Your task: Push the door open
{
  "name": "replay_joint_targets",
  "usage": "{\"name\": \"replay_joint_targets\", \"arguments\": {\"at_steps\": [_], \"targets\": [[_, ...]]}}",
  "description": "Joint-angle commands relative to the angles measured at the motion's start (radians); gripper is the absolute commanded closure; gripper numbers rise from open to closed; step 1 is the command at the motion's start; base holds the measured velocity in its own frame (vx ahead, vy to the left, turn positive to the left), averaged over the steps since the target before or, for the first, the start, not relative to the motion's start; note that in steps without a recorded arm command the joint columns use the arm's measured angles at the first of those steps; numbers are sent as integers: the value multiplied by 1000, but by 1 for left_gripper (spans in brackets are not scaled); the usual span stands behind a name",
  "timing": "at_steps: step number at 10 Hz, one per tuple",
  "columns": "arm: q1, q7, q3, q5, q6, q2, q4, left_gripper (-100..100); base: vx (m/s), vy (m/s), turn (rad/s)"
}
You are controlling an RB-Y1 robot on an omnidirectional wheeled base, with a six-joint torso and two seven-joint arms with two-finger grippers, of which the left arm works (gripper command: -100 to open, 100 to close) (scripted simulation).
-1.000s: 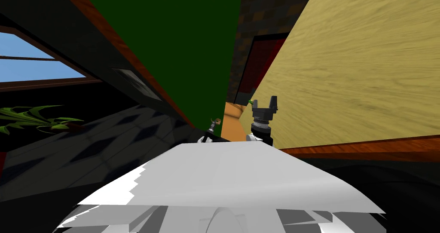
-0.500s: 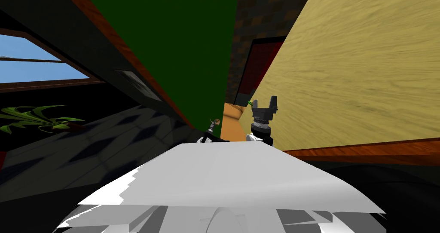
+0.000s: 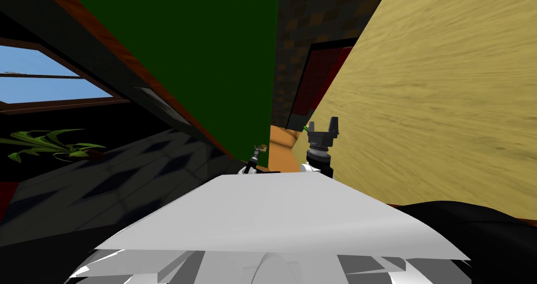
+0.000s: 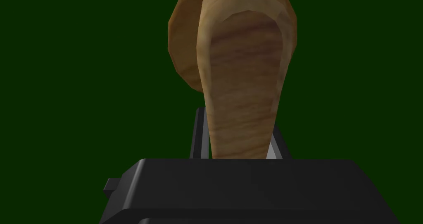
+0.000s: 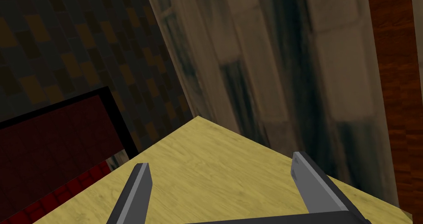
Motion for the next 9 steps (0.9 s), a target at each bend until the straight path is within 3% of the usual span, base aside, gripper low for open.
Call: {"name": "replay_joint_targets", "arguments": {"at_steps": [1,3,5,9], "targets": [[-25,5,28,10,-14,19,24,100,169,-131,33],[-28,-1,58,19,-16,26,29,100,157,-144,61],[-29,-2,66,21,-16,27,30,100,118,-86,34],[-34,-14,129,39,-19,28,41,100,146,-136,77]]}}
